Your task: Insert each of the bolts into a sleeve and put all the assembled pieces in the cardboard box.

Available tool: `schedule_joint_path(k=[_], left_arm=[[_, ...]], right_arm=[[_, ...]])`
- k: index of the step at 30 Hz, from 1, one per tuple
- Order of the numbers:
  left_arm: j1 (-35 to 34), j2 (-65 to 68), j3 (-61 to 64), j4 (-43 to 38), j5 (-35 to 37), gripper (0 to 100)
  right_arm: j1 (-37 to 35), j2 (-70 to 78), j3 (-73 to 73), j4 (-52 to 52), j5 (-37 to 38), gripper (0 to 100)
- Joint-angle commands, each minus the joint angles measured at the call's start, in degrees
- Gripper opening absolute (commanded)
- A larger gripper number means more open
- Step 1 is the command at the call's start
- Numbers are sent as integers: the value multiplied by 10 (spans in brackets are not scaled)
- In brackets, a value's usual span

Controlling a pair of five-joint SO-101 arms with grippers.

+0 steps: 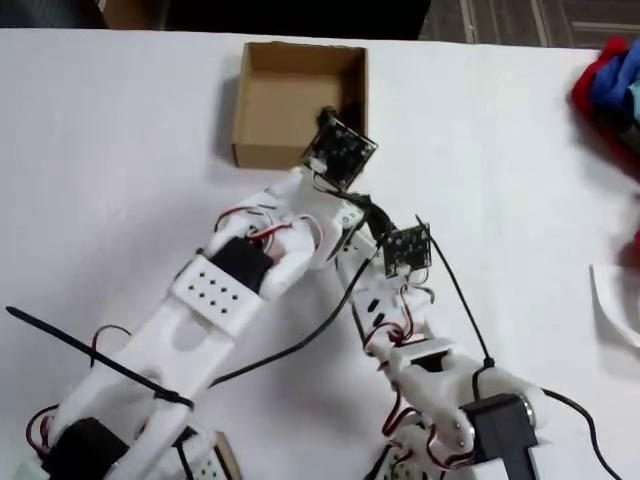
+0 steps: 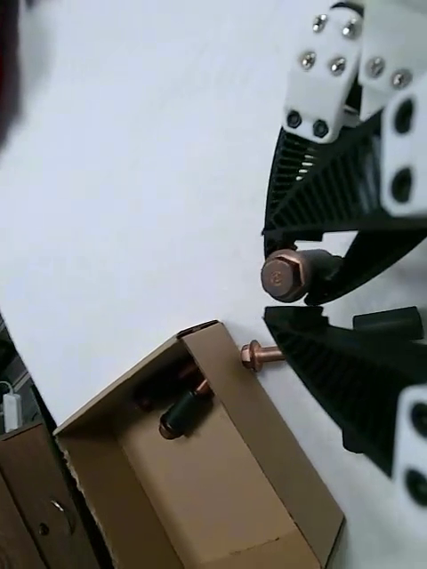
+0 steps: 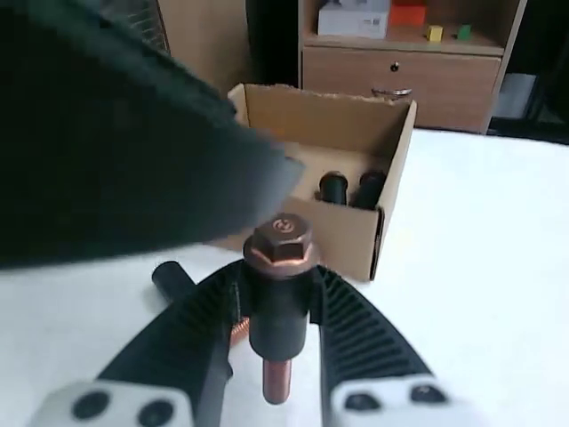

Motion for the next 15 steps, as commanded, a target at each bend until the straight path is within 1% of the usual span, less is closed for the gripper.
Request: schedule_joint_path(k=[1, 4, 7, 9, 12, 14, 15], left_arm=[[-7, -27, -29, 9, -4, 155], [-9, -31, -35, 9, -4, 213], [-42, -31, -48, 23, -4, 248], [-96, -31, -64, 40, -4, 249], [-216, -31, -86, 70, 0, 249], [-292, -31, -80, 94, -1, 249], [-316, -31, -72, 105, -2, 249]], right_arm=[[4, -19, -21, -1, 6, 19], [5, -19, -21, -1, 6, 19], [7, -19, -21, 0, 7, 19], [21, -22, -21, 7, 7, 19], [57, -32, -37, 36, 4, 19], [80, -52, -51, 75, 4, 19], [86, -65, -60, 106, 4, 19]])
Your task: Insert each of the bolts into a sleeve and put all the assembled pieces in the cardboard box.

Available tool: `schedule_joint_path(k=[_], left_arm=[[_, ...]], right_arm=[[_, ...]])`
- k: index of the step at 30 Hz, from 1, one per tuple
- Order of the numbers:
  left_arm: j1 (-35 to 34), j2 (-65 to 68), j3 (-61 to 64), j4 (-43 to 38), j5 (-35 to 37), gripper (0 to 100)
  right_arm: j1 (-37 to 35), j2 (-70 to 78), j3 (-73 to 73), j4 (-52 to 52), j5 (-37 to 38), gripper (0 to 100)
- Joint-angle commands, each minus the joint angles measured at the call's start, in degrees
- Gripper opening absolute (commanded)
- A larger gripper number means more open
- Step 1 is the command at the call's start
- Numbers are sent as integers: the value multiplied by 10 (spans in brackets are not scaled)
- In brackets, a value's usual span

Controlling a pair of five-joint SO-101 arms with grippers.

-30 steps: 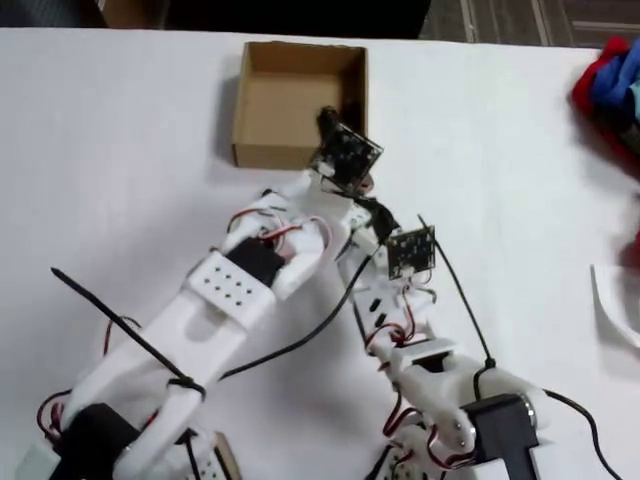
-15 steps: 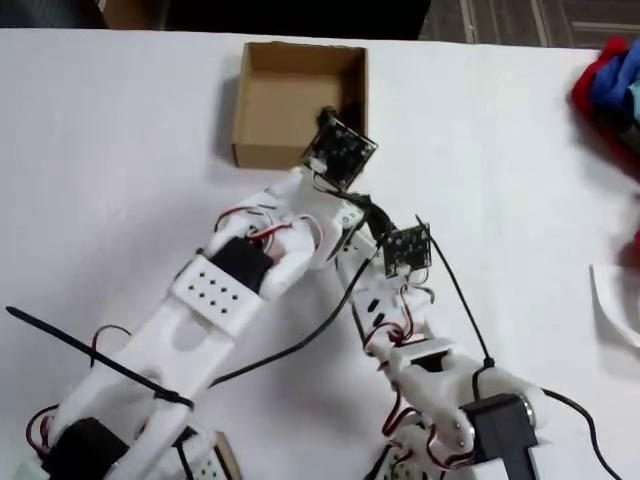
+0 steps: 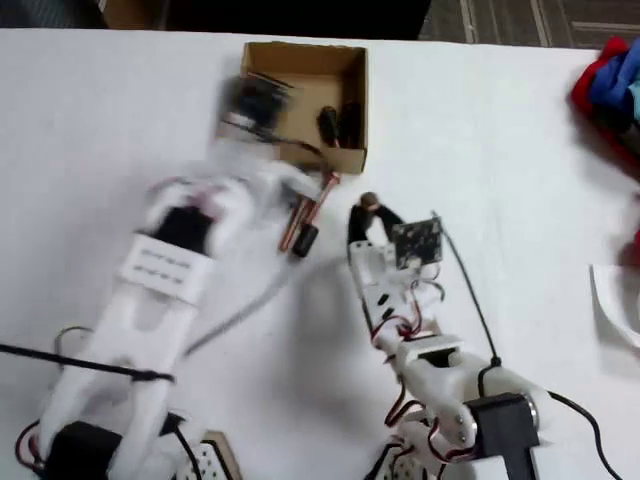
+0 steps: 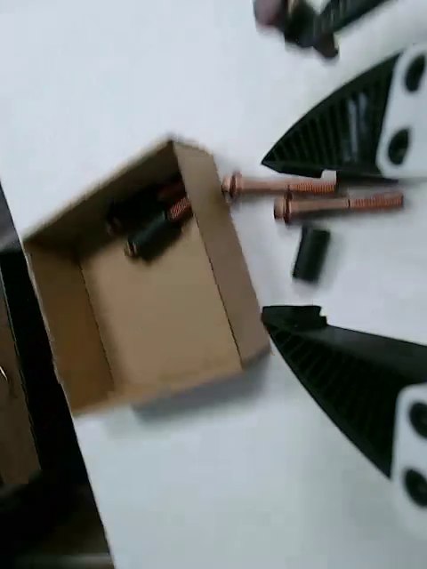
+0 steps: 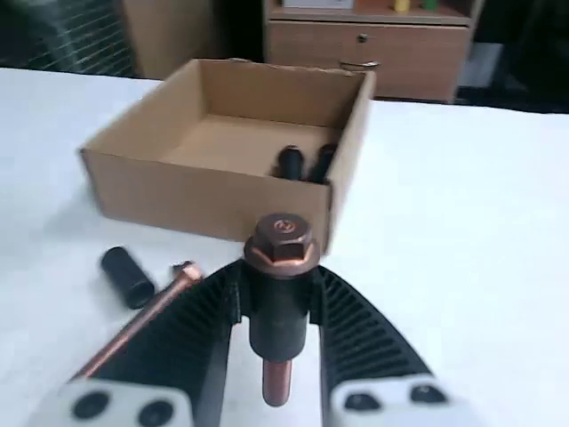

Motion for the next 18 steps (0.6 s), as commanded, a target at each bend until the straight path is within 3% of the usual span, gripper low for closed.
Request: schedule_joint_path(k=[1, 5, 13, 18], left_arm=[[-109, -30, -5, 40, -3, 249], [-115, -28, 57, 29, -4, 249], [-113, -25, 176, -137, -4, 249], [-123, -25, 244, -219, -4, 249]], right_arm=[[33, -66, -53, 87, 4, 19], [31, -138, -106, 280, 4, 19], [16, -240, -342, 779, 8, 19], [8, -157, -498, 896, 112, 19]])
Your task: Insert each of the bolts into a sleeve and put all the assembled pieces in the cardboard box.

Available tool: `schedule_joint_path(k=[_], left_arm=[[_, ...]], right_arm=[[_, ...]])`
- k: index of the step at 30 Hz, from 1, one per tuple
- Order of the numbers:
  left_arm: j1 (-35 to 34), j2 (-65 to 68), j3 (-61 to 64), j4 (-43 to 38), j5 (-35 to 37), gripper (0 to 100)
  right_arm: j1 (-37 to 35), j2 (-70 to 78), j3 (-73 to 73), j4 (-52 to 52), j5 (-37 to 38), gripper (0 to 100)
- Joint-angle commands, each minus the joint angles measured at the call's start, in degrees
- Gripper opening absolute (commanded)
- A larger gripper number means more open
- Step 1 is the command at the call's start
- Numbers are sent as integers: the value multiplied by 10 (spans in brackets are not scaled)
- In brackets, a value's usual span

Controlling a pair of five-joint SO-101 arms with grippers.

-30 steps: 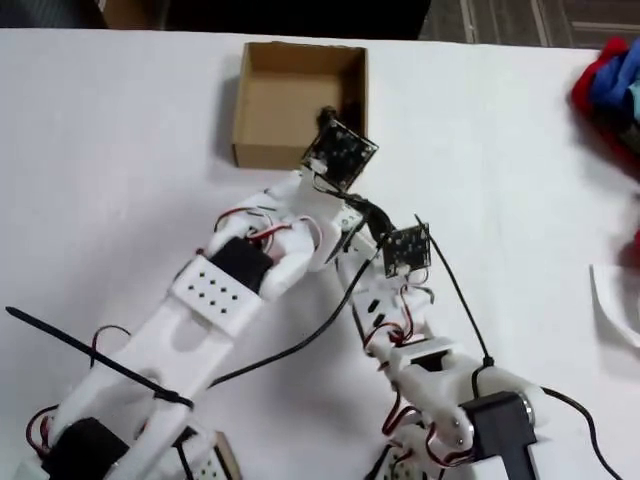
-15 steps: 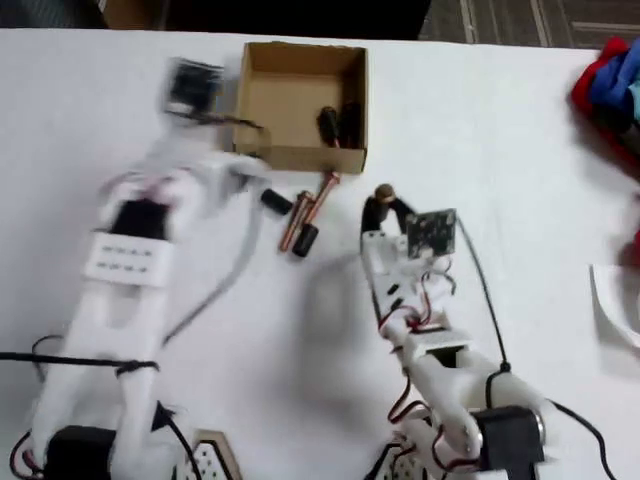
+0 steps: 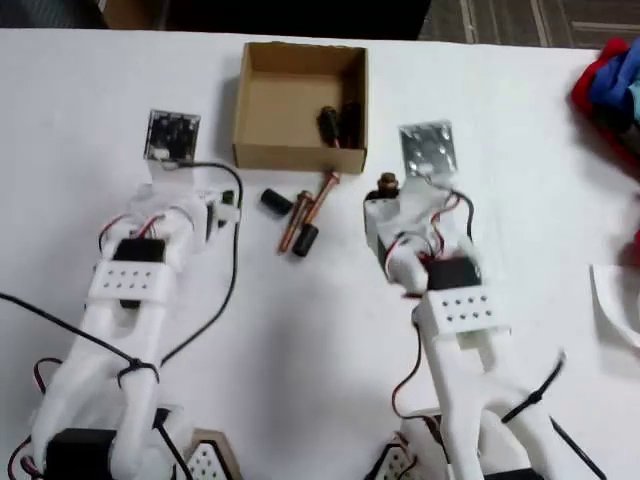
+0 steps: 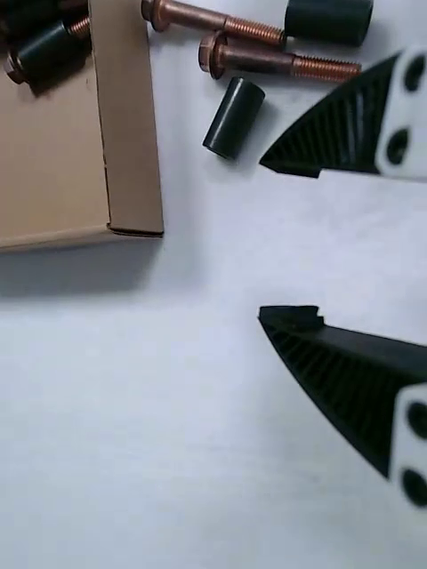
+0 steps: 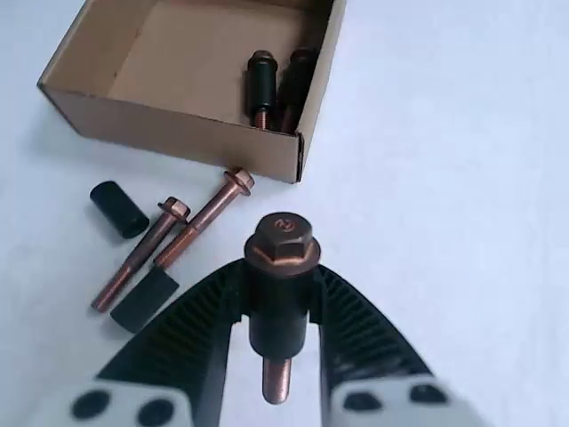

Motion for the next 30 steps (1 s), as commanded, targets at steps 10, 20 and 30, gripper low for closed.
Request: schedule_joint_path(k=[10, 20, 30], left_arm=[[-43, -22, 103, -142, 1, 249], [-42, -20, 103, -142, 1, 249], [-26, -19, 104, -142, -3, 249]], right_arm=[[-11, 422, -614, 234, 55, 19], [-23, 837, -1246, 397, 55, 19], [-65, 966, -1365, 283, 55, 19]])
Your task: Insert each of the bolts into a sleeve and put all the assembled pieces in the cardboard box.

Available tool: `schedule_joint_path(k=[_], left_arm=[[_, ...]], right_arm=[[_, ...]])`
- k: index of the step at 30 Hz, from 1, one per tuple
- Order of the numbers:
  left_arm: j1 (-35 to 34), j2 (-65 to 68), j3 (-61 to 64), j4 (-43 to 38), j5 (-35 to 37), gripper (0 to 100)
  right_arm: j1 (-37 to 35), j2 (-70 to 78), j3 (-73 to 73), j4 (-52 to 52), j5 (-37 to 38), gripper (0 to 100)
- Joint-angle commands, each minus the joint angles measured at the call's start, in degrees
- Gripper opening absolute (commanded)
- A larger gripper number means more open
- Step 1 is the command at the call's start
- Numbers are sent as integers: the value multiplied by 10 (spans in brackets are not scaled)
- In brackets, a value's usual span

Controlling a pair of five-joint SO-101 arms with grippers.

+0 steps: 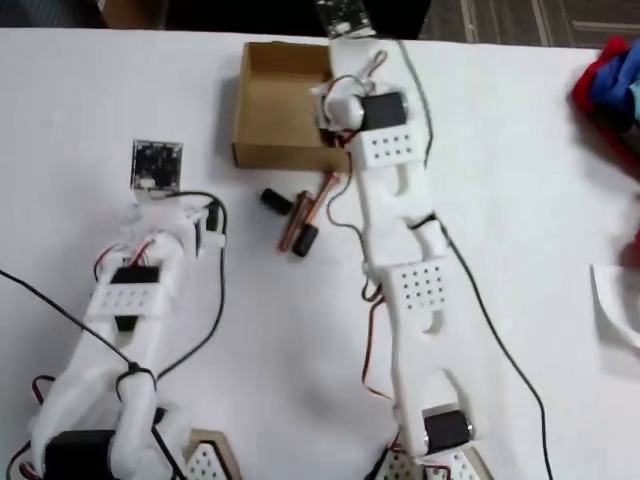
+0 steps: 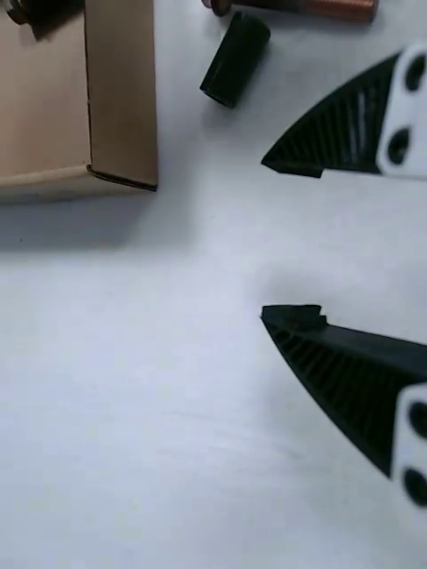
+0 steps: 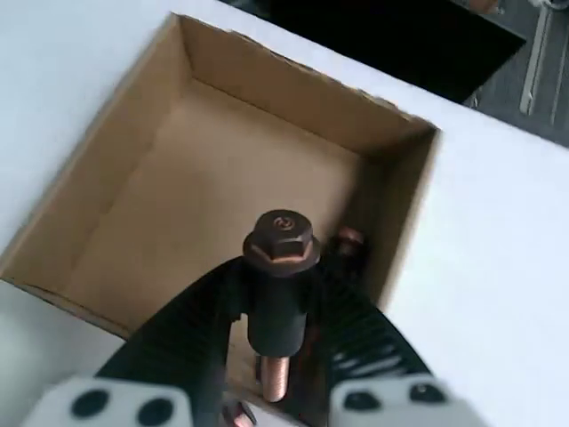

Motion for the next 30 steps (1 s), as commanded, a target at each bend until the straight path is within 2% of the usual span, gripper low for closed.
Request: schedule_joint_path(k=[1, 6, 15, 27, 30], left_arm=[[15, -18, 2, -10, -4, 249], [16, -18, 2, -10, -4, 249], [17, -18, 2, -10, -4, 249], [17, -18, 2, -9, -4, 249], [17, -18, 2, -9, -4, 249]], right_arm=[[-20, -3, -40, -71, 4, 19], [-27, 36, -40, -115, 4, 19], [-22, 113, -40, -116, 4, 19], [-21, 129, -40, -116, 7, 22], [-21, 128, -40, -111, 8, 85]])
